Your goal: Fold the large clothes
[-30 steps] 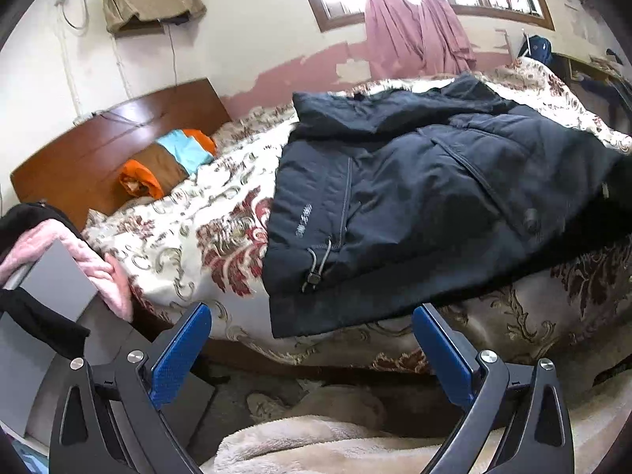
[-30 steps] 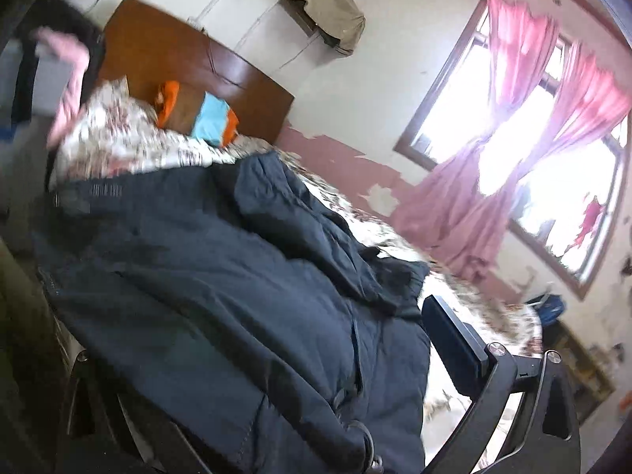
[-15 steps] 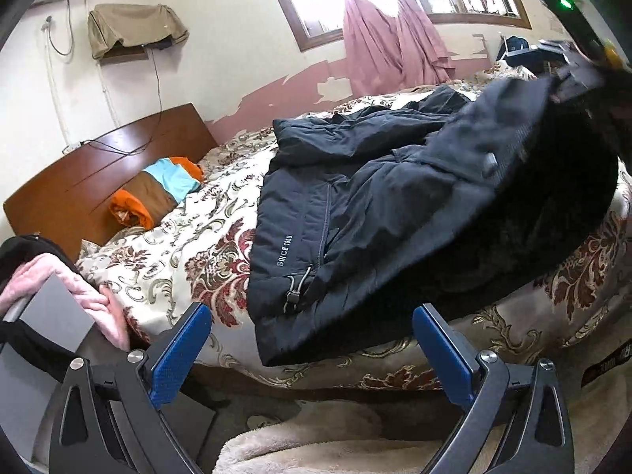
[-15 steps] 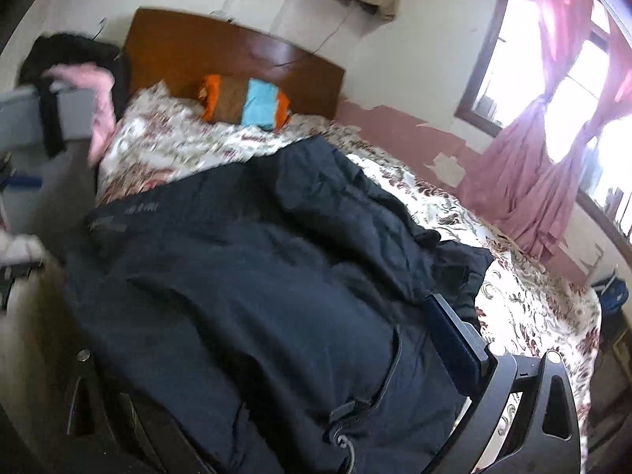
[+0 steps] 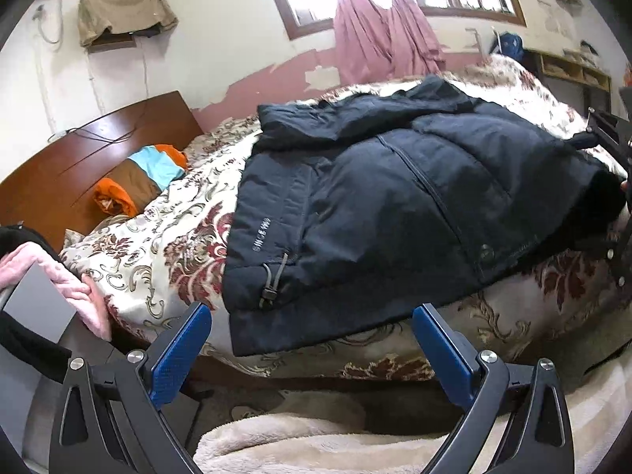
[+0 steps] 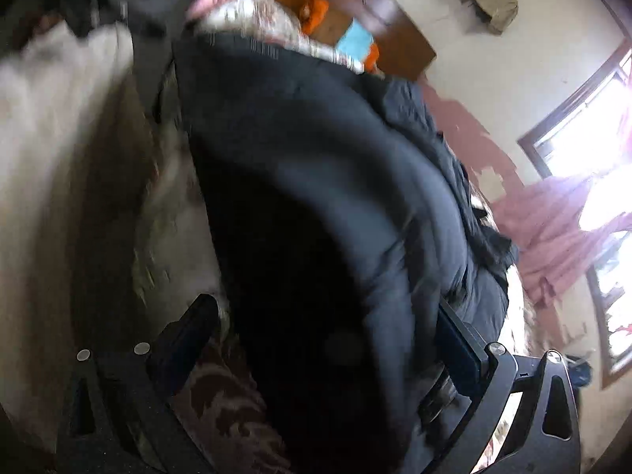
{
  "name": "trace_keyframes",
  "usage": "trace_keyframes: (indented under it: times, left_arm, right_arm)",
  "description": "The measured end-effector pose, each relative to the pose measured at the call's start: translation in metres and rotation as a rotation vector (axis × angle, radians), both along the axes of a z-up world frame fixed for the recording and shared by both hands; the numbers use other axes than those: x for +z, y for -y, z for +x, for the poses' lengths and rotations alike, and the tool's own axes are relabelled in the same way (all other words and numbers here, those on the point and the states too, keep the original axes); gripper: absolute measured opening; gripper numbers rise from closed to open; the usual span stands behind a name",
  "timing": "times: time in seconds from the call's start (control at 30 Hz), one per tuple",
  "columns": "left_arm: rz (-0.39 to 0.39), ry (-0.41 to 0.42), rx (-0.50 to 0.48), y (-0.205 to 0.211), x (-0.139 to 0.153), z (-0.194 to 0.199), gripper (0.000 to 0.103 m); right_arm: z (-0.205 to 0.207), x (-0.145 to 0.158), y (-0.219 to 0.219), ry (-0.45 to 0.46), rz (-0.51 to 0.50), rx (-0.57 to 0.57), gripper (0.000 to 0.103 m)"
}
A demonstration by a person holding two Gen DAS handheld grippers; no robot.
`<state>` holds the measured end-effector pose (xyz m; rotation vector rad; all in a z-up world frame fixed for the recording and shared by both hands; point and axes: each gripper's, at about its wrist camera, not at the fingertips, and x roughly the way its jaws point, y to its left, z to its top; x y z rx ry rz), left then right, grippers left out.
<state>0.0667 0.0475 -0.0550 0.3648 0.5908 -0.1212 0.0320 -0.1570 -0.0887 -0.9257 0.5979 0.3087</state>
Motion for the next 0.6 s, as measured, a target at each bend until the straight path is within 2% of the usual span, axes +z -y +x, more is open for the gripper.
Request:
trace_keyframes:
  times: [0.1,0.17,0.23,0.43,0.5,0.6]
  left_arm:
    - [0.014,-0.019,-0.014,0.004,-0.004,0.001,0.102]
    - [0.017,-0.024,-0.021,0.007,-0.005,0.001,0.102]
    - [0.023,-0.025,-0.024,0.008,-0.006,0.000,0.102]
    - [-0.016,-0.057,-0.045,0.005,-0.006,0.000,0.102]
    - [-0.052,-0.076,-0.066,0.002,-0.005,-0.001,0.102]
    - [-0.050,-0.085,-0.075,0.001,-0.003,-0.002,0.102]
  right_arm:
    - [-0.001,-0.019,-0.008,0.066,-0.110,-0.023,0.101]
    - [-0.001,-0.033,-0.014,0.140,-0.202,-0.050,0.101]
    - [0.000,-0.039,-0.017,0.198,-0.240,-0.078,0.101]
    - [0.001,-0.017,-0.022,0.334,-0.174,-0.136,0.101]
    - [-0.001,-0.006,-0.024,0.350,-0.150,-0.116,0.100]
    - [-0.002,0.009,-0.021,0.345,-0.112,-0.088,0.100]
